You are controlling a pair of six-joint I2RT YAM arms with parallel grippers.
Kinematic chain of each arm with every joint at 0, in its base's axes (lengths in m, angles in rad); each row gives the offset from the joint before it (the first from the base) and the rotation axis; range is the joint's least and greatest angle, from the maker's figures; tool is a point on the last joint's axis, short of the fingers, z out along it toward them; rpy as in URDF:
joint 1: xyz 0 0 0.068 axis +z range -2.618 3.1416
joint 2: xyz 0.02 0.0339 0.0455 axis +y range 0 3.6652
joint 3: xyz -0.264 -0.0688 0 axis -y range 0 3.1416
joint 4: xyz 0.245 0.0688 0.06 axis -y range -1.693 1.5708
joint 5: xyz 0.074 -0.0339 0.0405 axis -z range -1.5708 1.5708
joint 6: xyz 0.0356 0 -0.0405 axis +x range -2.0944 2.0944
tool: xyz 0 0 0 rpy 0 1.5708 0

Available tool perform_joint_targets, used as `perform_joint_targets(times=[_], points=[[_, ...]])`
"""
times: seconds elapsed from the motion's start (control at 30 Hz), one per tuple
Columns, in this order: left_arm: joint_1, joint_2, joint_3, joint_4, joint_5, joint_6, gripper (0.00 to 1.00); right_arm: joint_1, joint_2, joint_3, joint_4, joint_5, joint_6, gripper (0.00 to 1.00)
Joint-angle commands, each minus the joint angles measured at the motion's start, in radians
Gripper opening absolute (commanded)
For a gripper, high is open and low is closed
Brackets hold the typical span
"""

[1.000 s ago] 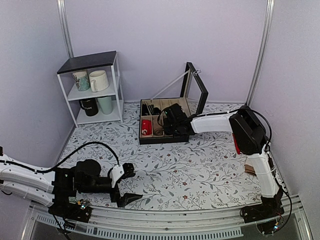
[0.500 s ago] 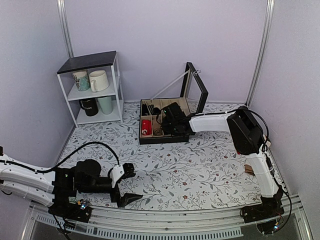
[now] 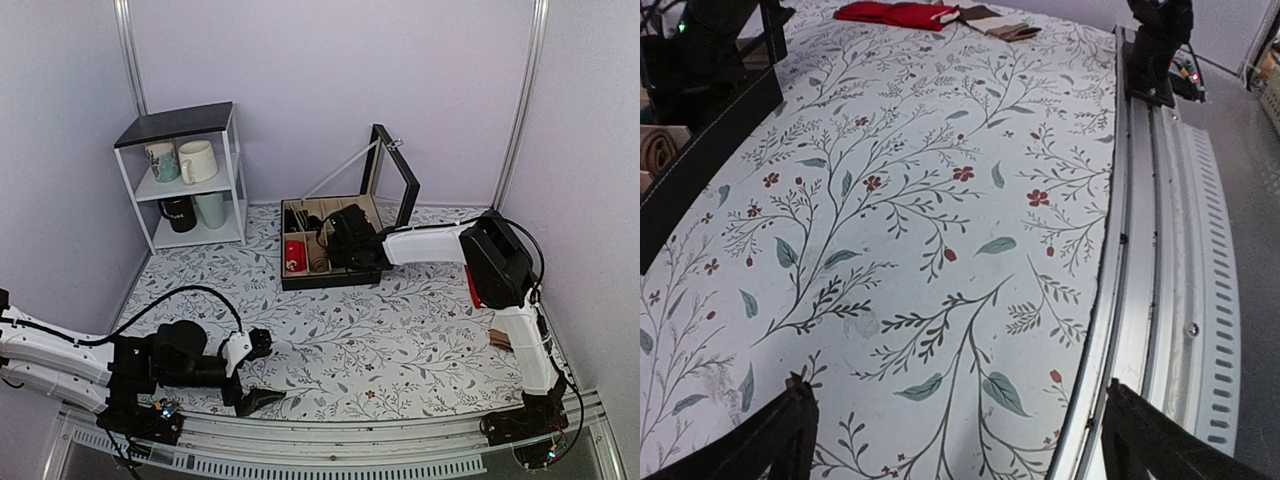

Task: Roll the socks
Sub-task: Place the sock in the storage box.

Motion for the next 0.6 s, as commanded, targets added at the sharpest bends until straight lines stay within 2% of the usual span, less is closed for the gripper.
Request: perform_joint_targets(times=[0.0,0.3,0.57], points=[[0.015,0.005,-0.007,0.023,0.010,0.011,0.99,-0.010,-0.114,-0.025,0.016,0.033,-0.044,0.39],[0.017,0.024,-0.005,0.026,0.003,0.008,0.99,-0.009,-0.184,-0.069,0.043,0.036,-0.065,0.44],[0.029,0.005,-0.013,0.025,-0.014,0.002,0.99,-0.007,-0.226,-0.091,0.039,0.012,-0.114,0.56]])
